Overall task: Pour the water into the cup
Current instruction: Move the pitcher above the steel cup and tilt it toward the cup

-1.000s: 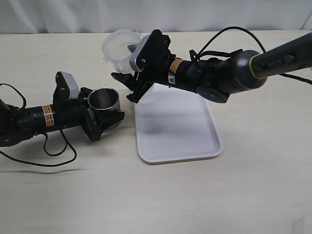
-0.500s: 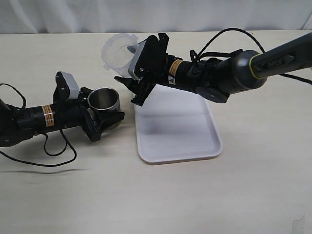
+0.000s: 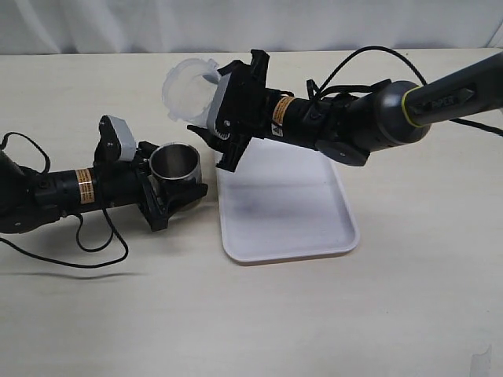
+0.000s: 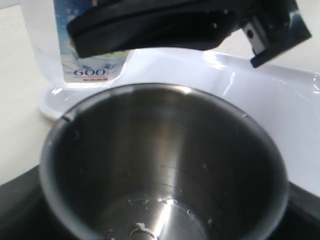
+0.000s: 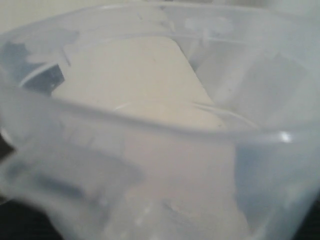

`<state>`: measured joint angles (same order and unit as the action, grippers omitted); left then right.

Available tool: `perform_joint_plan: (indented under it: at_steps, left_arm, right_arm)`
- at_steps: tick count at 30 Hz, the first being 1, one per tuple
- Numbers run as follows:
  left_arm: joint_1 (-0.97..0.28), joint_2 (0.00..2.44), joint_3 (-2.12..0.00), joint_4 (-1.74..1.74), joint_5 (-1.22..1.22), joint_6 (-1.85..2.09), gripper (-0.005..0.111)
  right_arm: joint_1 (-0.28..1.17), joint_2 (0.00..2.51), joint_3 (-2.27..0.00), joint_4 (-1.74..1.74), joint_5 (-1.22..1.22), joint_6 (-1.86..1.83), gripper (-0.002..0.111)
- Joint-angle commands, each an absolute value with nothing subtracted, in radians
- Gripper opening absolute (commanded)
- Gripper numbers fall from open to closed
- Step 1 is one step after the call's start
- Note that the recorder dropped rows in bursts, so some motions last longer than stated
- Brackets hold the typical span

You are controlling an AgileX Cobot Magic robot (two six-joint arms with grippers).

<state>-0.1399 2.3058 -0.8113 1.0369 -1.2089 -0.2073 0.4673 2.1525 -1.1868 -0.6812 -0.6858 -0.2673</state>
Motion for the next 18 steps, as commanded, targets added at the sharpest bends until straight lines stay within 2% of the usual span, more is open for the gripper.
perform_joint_plan:
  at_steps: [1, 18]
  left_arm:
    - [-0.146, 2.308, -0.816, 1.032, -1.221, -0.215, 0.000]
    - [-0.146, 2.308, -0.816, 1.016, -1.221, -0.215, 0.000]
  right_arm:
    - [0.468, 2.142, -1.197, -0.667, -0.710, -0.354, 0.004]
    - [0.468, 2.142, -1.197, -0.667, -0.705, -0.558, 0.004]
